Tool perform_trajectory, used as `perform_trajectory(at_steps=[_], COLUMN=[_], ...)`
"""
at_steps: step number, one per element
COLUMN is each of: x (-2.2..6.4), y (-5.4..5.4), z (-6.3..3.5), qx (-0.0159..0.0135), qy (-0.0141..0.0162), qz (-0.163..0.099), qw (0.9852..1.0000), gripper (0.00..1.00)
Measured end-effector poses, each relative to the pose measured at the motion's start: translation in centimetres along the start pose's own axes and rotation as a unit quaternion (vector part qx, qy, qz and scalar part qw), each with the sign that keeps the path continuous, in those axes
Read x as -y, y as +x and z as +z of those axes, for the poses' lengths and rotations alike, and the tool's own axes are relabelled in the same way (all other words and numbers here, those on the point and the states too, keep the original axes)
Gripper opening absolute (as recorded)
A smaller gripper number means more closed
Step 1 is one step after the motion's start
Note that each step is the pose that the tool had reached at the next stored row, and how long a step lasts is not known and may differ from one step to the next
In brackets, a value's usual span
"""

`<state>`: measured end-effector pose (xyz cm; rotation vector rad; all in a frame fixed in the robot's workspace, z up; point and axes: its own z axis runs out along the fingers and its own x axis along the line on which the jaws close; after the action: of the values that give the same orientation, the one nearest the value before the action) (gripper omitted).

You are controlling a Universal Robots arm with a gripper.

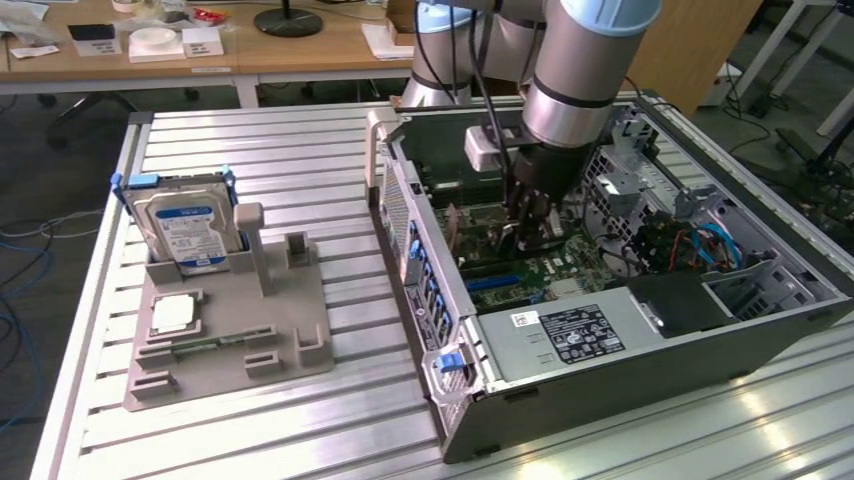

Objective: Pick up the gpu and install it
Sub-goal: 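Insert the gpu into the slot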

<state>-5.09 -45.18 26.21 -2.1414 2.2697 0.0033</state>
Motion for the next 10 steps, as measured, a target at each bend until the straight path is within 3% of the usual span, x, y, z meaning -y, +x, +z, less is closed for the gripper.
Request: perform_trajectory(at_steps=[10], x=[-0.55], y=[0.5], z=[1.79], qx=[0.0001], qy=[0.0001], qz=[0.0], qw=[1.0], gripper=[0.28])
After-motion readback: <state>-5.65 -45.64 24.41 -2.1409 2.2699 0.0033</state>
